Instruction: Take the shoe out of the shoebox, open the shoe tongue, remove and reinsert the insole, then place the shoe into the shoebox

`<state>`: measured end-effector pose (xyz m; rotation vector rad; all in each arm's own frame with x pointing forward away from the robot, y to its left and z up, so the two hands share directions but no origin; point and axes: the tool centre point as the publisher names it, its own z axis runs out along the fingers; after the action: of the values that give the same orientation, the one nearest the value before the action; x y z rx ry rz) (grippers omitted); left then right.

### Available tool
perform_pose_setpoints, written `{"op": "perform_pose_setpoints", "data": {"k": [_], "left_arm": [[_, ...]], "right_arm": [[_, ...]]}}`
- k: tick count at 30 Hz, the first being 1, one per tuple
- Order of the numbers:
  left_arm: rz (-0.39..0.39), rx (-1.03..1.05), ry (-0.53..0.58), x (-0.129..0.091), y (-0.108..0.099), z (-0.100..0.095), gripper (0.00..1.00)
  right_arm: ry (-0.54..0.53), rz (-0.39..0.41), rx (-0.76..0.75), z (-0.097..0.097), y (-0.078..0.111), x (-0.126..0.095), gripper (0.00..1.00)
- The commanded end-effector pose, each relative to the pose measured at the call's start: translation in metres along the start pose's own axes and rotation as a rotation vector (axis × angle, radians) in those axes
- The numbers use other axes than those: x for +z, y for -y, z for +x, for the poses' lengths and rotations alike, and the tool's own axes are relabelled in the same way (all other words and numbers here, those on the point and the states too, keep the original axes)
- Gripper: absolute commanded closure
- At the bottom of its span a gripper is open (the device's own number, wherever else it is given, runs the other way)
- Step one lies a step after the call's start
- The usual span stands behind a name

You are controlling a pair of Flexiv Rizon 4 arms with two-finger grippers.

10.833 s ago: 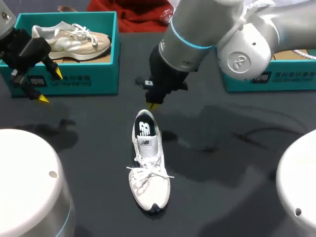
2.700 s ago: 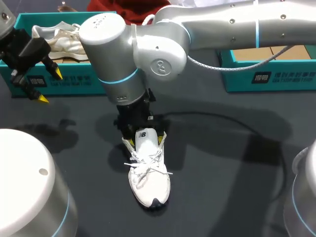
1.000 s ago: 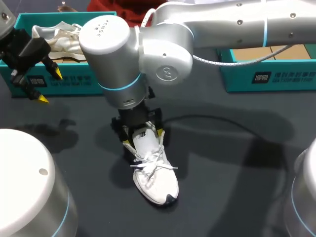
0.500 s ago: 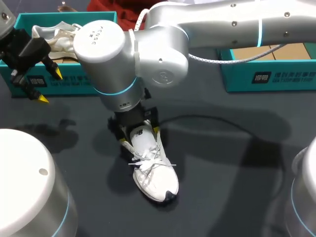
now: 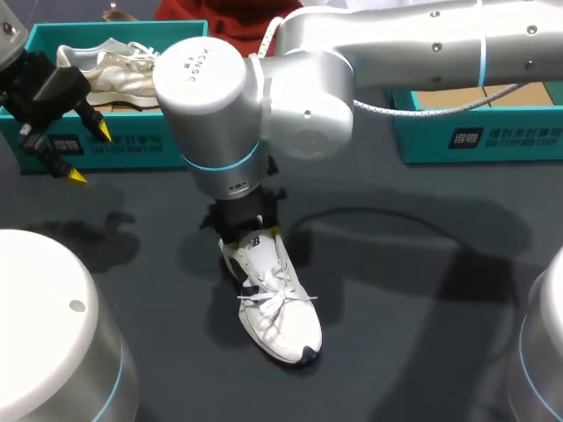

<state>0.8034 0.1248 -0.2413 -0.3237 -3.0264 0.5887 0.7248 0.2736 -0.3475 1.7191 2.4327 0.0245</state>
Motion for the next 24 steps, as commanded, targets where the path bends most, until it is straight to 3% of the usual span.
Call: {"op": "perform_pose_setpoints", "data": {"k": [1,8,12,16,24], "left_arm": [[-0.002,0.0,-0.001,0.0,0.0,0.0,0.0],[-0.002,0.0,-0.001,0.0,0.0,0.0,0.0],[-0.002,0.0,-0.001,0.0,0.0,0.0,0.0],[-0.002,0.0,-0.001,0.0,0.0,0.0,0.0],[-0.002,0.0,-0.001,0.0,0.0,0.0,0.0]], "right_arm": [[-0.028,0.018,-0.019,-0.009,-0.002,0.002,0.45],[-0.046,0.051,-0.071,-0.011,-0.003,0.001,0.25],[-0.053,0.077,-0.103,-0.01,-0.002,0.0,0.2],[-0.057,0.105,-0.139,-0.008,0.0,0.0,0.02],[-0.074,0.12,-0.124,-0.012,0.01,0.001,0.03]]}}
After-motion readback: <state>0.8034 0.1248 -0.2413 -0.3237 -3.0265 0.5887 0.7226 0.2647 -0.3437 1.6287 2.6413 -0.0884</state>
